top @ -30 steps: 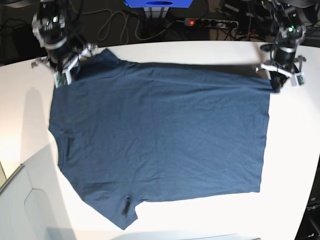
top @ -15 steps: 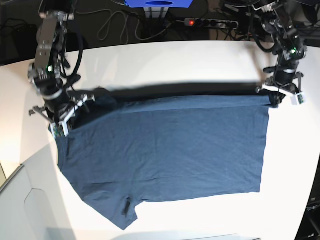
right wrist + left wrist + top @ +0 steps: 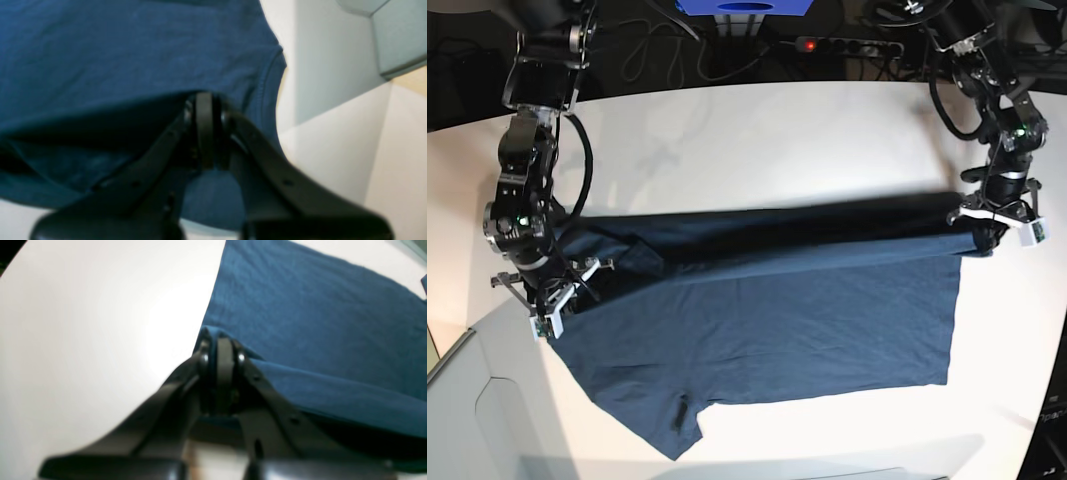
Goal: Fold the T-shirt properly
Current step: 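Carry the shoulder edge with both grippers toward the hem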
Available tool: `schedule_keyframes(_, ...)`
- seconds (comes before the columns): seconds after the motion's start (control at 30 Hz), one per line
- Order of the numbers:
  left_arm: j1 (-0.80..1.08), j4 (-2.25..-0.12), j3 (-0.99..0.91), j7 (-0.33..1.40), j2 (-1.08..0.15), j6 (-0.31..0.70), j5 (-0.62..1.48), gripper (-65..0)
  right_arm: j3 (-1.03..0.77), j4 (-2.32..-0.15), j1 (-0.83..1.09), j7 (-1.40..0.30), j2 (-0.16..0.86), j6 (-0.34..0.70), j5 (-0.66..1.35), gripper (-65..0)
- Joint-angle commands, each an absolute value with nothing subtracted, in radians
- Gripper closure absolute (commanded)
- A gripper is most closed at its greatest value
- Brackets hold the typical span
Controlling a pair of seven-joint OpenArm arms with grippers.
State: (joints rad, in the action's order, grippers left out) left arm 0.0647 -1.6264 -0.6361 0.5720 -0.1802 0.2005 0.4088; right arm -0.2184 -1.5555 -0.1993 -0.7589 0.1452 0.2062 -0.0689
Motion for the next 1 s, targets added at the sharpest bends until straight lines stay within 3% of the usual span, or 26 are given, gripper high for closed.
schedule_keyframes(0.0, 0.042, -1.624, -0.638, 0.549, -0.193, 0.203, 0.418, 0.0, -0.222, -1.558, -0.234, -0.734, 0.154, 0.214, -0.067, 0.0)
schedule_keyframes(0.3, -0.036, -1.488, -0.638, 0.549, -0.193, 0.208, 0.418, 0.0, -0.225, -1.514, -0.254, -0.664, 0.154, 0.214, -0.067, 0.0)
schedule_keyframes(0.97, -0.044, -1.474, -0.582, 0.538, -0.194, 0.203, 0.418, 0.0, -0.228, -1.52, -0.234, -0.532, 0.148, 0.214, -0.067, 0.0)
